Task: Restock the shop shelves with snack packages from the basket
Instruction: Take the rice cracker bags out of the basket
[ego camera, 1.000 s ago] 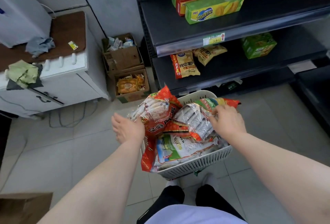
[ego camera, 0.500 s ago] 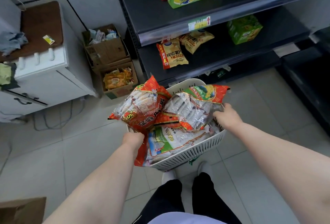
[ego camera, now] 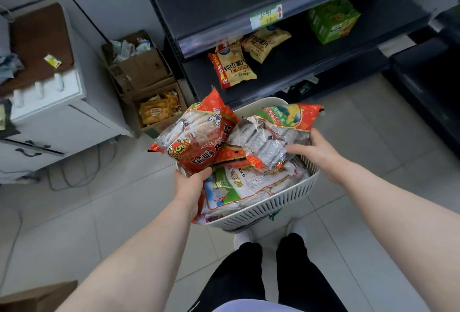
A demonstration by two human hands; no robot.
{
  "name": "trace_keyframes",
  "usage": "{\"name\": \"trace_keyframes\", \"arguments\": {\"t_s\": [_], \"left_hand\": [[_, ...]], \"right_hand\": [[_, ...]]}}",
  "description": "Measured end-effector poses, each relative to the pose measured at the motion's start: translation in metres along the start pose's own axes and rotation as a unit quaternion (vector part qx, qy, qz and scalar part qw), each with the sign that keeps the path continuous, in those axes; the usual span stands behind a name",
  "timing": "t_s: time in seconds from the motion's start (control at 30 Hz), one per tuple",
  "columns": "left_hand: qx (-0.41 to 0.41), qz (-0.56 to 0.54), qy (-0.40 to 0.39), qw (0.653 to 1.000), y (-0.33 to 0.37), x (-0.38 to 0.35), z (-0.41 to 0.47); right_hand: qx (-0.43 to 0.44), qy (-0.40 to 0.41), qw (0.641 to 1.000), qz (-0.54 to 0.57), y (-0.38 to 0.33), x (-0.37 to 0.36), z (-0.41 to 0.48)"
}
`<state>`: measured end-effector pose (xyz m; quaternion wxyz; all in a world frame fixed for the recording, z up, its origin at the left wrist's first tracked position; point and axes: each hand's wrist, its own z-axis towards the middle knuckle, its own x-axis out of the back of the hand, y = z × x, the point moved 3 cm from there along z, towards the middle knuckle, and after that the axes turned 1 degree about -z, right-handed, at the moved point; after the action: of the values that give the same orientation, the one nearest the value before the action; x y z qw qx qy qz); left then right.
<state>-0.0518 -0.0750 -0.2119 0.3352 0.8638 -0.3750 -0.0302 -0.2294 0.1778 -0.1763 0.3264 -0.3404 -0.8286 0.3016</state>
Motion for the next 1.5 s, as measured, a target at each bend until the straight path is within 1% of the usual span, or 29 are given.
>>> {"name": "trace_keyframes", "arguments": {"t_s": [0.23,0.33,0.47,0.6,0.73,0.9,1.03,1.2,1.3,1.4,1.5], "left_hand": [[-0.085,0.06,-0.043,0.994,0.033,-0.025,-0.022],[-0.131,0.093,-0.056,0.985,0.047,-0.053,-0.048],[-0.155,0.138,-0.077,0.975,0.049,-0.107,-0.087],[-0.176,0.211,-0.095,0.957,0.029,-0.176,-0.132],[-0.206,0.241,-0.14,0.938,-0.004,-0.251,-0.194],[-0.232,0.271,-0.205,0.912,-0.054,-0.346,-0.264],[-0.245,0.31,-0.244,0.886,-0.082,-0.416,-0.309],[-0.265,0.343,-0.292,0.853,-0.11,-0.503,-0.355],[-0.265,0.355,-0.315,0.839,-0.124,-0.561,-0.376],[-0.264,0.366,-0.343,0.824,-0.135,-0.628,-0.397],[-0.262,0.39,-0.374,0.8,-0.148,-0.7,-0.422]], "right_hand": [[-0.005,0.063,0.993,0.102,0.031,0.026,-0.034],[0.017,0.097,0.987,0.128,0.05,0.05,-0.053],[0.018,0.135,0.974,0.18,0.089,0.098,-0.085],[0.0,0.182,0.957,0.227,0.147,0.158,-0.128],[-0.014,0.228,0.939,0.257,0.208,0.227,-0.174],[-0.041,0.284,0.925,0.248,0.272,0.307,-0.236],[-0.062,0.348,0.898,0.26,0.322,0.36,-0.277],[-0.07,0.394,0.862,0.31,0.371,0.413,-0.308],[-0.084,0.423,0.843,0.322,0.397,0.447,-0.317],[-0.097,0.442,0.829,0.33,0.419,0.491,-0.32],[-0.111,0.47,0.804,0.346,0.446,0.539,-0.32]]}}
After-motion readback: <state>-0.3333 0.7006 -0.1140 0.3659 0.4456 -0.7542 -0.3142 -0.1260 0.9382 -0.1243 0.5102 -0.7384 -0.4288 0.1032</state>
